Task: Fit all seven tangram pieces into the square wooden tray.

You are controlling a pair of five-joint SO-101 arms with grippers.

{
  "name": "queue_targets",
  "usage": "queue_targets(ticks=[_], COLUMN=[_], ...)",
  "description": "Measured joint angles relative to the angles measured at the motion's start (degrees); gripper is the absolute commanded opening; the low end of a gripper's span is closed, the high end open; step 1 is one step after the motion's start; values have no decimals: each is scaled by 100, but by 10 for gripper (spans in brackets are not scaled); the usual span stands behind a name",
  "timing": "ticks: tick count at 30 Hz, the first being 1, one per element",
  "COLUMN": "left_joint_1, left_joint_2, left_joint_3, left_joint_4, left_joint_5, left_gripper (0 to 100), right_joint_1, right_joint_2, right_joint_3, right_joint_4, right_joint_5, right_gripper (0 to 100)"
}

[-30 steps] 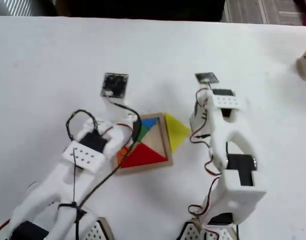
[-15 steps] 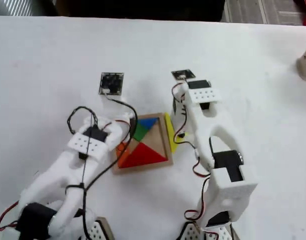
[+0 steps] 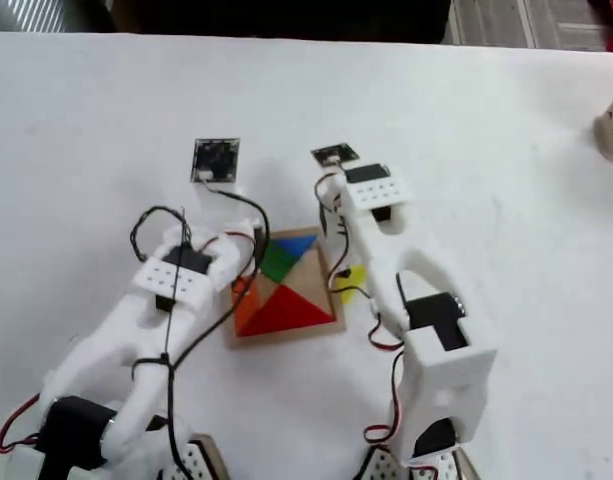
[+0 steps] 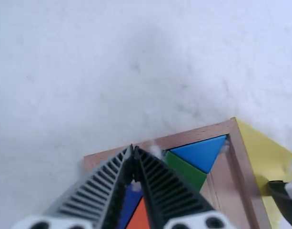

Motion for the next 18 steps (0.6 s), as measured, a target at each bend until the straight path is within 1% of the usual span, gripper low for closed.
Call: queue_targets(ticks=[8, 15, 18], left_joint_1=[0, -193, -281], left_joint_2=[0, 0, 0], left_joint_3=[0, 0, 0], left_joint_4=[0, -88, -123], left_joint_5=[0, 0, 0], left_gripper=[23, 23, 23], right_joint_1=[-360, -1055, -1152], right_joint_2=[0, 18, 18], right_joint_3=[26, 70, 88], right_joint_4=[0, 0, 0], right_joint_5=[0, -404, -466], right_gripper=[220, 220, 220])
